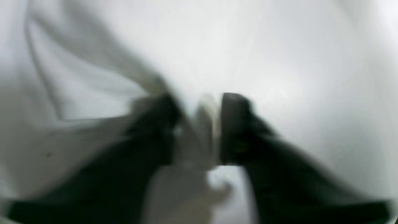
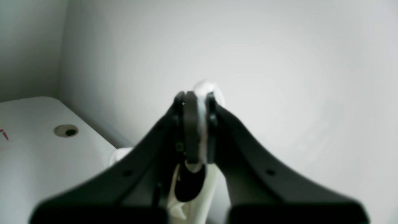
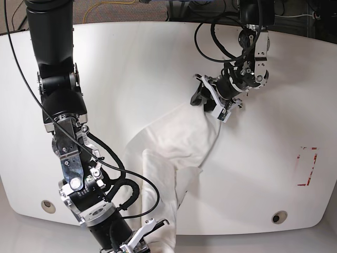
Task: Layout the t-shirt on the table in an organized manner, then fold the t-shirt properly
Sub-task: 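Lift the shirt with both grippers, spreading them apart, then swing the held shirt up and lay it flat across the table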
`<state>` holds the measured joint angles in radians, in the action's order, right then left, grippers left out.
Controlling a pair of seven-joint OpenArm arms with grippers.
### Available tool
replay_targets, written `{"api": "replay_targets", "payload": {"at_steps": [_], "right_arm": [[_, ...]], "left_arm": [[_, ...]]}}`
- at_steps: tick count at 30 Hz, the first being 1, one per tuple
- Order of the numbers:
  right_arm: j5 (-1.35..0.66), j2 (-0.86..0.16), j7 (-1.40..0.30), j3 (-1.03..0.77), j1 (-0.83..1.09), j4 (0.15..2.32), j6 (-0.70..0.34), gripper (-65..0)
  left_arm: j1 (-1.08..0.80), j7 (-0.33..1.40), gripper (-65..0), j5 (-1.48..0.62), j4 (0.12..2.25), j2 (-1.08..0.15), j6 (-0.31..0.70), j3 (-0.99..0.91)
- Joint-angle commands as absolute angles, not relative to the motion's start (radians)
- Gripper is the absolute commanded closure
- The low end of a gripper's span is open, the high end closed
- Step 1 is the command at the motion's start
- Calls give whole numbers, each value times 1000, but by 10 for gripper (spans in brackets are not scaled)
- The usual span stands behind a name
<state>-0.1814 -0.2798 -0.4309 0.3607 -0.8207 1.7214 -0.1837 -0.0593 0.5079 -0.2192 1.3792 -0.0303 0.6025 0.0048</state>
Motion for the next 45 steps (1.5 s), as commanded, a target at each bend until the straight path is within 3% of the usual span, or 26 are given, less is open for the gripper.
{"api": "replay_targets", "payload": {"at_steps": [1,9,21,26,37,45], "right_arm": [[-176,-285,-401,349,-862,1739,-173,0],[-171,-289,-401,348,-843,1739,-173,0],[-170,-291,-401,243,-773,1739,-171,0],[-170,-291,-403,185,-745,1738,-171,0],[-156,-289,-440,88,-742,1670,-171,0],[-136,-282,-447,42,-788,1546,-171,0]], "left_arm": [[-41,568,0,-188,1359,-51,599,5],[-31,570,0,-194,1372,-68,602,-36],[-24,685,0,-194,1649,-85,621,-255],[27,766,0,-193,1755,-87,698,-367],[200,989,0,-193,1911,-137,698,-599],[325,1049,0,-194,1936,-200,698,-674]]}}
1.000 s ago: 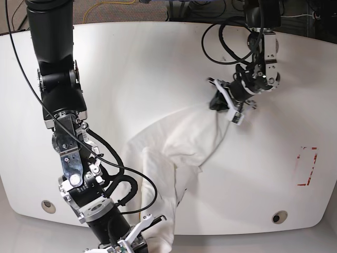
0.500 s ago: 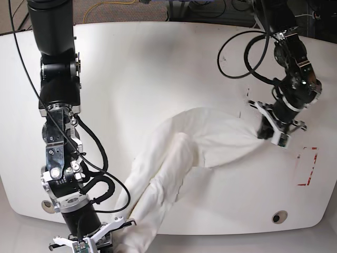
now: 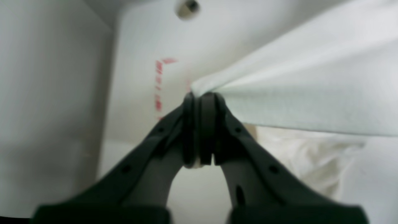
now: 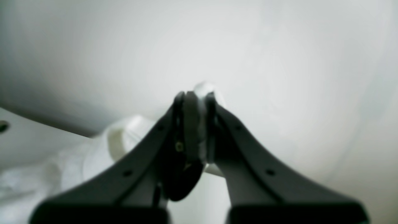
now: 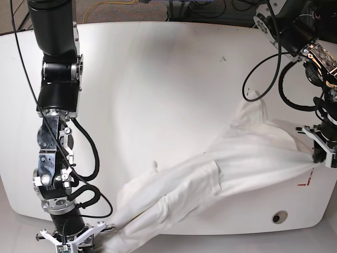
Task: Layout the t-shirt on the table in an organized manner, then fold the t-shirt properly
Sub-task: 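Swing the held shirt up and lay it flat across the table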
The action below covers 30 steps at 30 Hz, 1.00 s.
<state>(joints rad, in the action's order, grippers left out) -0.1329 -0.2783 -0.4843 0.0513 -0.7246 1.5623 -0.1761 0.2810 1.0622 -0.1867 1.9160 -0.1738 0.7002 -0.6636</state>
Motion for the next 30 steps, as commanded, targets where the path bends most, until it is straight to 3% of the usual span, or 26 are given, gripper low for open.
{"api": "replay_targets", "payload": {"at_steps": [1,17,30], "right_arm": [[-136,-282,-447,39,-796,1529,-171,0],[-140,-283,-476,27,-1075,1241,-173,0],[-139,-283,-538,27,-1271,1201,-216,0]], "left_arm": [[340,1050,0,-194,1936,-211,698,-680],[696,1168,0,-193,1934,-323,698,-677],[995,1184,0,-188,1926,-360,698,-489]]}}
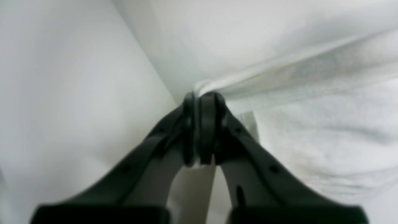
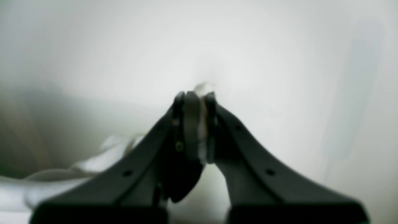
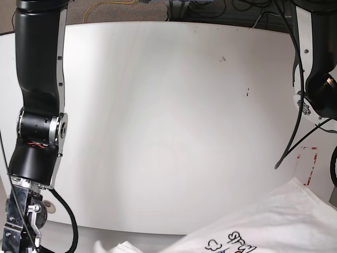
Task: Layout the t-shirt on the table in an organized manner, then fold the t-shirt properly
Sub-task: 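Swing the held shirt up and lay it flat across the table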
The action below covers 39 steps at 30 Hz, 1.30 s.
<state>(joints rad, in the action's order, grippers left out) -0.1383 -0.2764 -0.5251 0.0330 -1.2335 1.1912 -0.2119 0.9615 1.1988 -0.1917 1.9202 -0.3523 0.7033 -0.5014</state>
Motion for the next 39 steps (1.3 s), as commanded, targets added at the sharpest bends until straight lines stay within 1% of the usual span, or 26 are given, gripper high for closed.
{"api": "replay_targets", "payload": {"at_steps": [1,6,11,15,20,28,34,39], "right_arm": [[-139,-283,-549,25,-1271,1201,-219,0],[-137,-295,-573,22,-1222,1211,-226,0],[-140,-343,-573,-7,-1070,1280,-226,0],[-140,-355,-573,-33,-918,1353,-226,0],[-140,-355,-573,-99,-699,1448,-226,0],[-140,-344,-570,-179,-369,1550,-226,0],[-140,-309,-568,-236,-197,1590,-229,0],[-140,-280,-572,-282,-81,1632,-275,0]], "left_arm": [[998,1184,0,-188,1926,-358,698,-483],[944,1184,0,-189,1926,-357,698,-469],[817,1182,0,-194,1928,-354,698,-498],[697,1179,0,-196,1929,-337,698,-552],[516,1170,0,-196,1929,-321,698,-624],[157,1067,0,-194,1933,-246,698,-723],[-68,947,0,-194,1931,-193,698,-734],[-234,877,0,-193,1928,-179,698,-734]]}}
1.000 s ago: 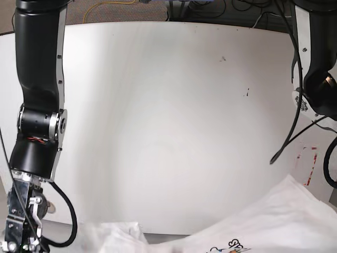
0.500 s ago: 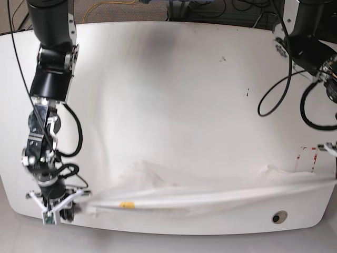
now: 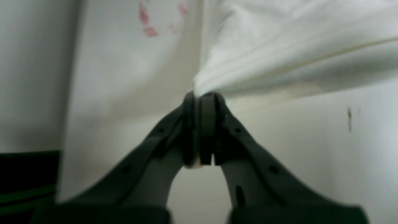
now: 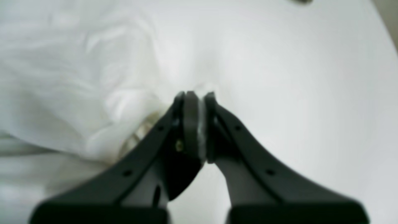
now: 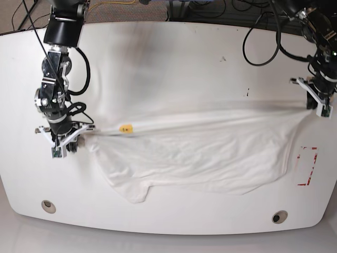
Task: Layout the t-shirt on the table in an organized manner, then fold the t-shirt properly
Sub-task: 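Swing the held shirt up and lay it flat across the table, then release the shirt with both grippers and raise them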
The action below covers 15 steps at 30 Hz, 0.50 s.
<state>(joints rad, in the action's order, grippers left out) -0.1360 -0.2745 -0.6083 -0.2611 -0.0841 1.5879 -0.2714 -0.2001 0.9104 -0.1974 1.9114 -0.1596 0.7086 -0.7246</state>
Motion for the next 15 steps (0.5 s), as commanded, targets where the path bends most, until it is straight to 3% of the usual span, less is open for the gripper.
{"api": "replay_targets", "payload": {"at_steps": [1,15], "right_arm": [[-137,-272,-572,-291,-56,1639,-280,0],[-136,-214,-572,-354,226,1765,-288,0]], "left_arm": [[-262,869,0,-193,1928,-176,698,-734],[-495,865,0,-193,1928,-165,698,-806]]}}
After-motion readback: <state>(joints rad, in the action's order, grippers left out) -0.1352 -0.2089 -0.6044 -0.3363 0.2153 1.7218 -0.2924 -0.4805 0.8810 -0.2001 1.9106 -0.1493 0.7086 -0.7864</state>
